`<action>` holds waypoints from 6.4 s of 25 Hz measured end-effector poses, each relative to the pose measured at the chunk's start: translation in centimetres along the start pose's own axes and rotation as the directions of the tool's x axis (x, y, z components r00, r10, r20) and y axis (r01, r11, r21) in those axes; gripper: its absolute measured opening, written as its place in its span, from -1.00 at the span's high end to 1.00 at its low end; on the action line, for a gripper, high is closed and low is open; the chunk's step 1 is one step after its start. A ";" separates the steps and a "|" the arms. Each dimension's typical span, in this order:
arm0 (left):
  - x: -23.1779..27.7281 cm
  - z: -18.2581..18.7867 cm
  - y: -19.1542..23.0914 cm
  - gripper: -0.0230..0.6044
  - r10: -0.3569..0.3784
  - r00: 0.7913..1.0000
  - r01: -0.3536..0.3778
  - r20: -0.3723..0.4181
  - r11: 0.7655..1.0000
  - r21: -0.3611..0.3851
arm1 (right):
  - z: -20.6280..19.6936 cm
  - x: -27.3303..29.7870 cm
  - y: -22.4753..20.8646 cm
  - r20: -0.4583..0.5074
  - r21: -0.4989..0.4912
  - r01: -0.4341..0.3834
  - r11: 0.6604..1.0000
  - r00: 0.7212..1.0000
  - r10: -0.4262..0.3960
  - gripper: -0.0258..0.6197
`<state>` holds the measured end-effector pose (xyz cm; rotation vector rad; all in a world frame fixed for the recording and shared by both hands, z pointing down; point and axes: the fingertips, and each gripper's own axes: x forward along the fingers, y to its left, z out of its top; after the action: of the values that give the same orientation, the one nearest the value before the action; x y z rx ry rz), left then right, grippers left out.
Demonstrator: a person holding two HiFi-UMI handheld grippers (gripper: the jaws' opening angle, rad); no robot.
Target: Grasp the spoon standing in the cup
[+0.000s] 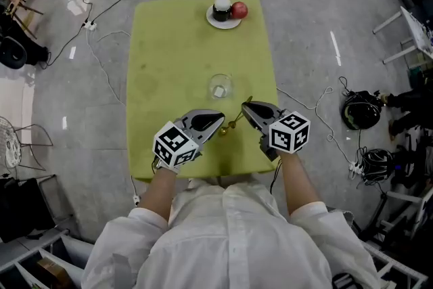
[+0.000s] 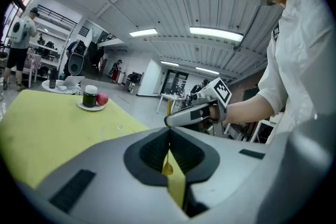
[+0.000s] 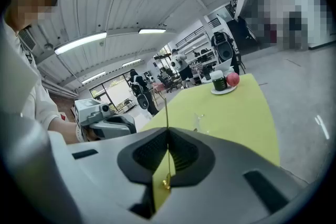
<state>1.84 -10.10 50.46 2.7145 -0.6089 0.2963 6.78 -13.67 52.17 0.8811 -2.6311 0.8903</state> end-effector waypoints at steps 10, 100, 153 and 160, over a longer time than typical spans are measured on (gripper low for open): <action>0.1 -0.1 -0.3 0.91 -0.016 1.000 0.016 -0.006 1.000 -0.001 | -4.3 0.5 0.5 -0.037 0.111 -0.002 0.994 0.999 0.006 0.90; -0.4 1.0 -1.6 0.91 -0.055 0.998 0.055 0.011 0.998 0.036 | -2.0 -4.8 1.0 0.003 -0.037 0.161 0.986 0.987 -0.161 0.89; -10.4 1.6 -7.4 0.91 -0.166 0.986 0.158 0.024 0.968 0.196 | -2.3 -5.2 15.7 0.264 -0.190 0.181 0.965 0.956 -0.127 0.91; -10.0 1.8 -7.9 0.91 -0.175 0.984 0.167 0.023 0.965 0.201 | -2.2 -5.8 15.7 0.267 -0.193 0.192 0.962 0.954 -0.137 0.91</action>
<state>-3.30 -0.25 43.86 2.9484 -0.3685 0.2706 1.92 0.38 44.22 1.2017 -2.7417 0.4638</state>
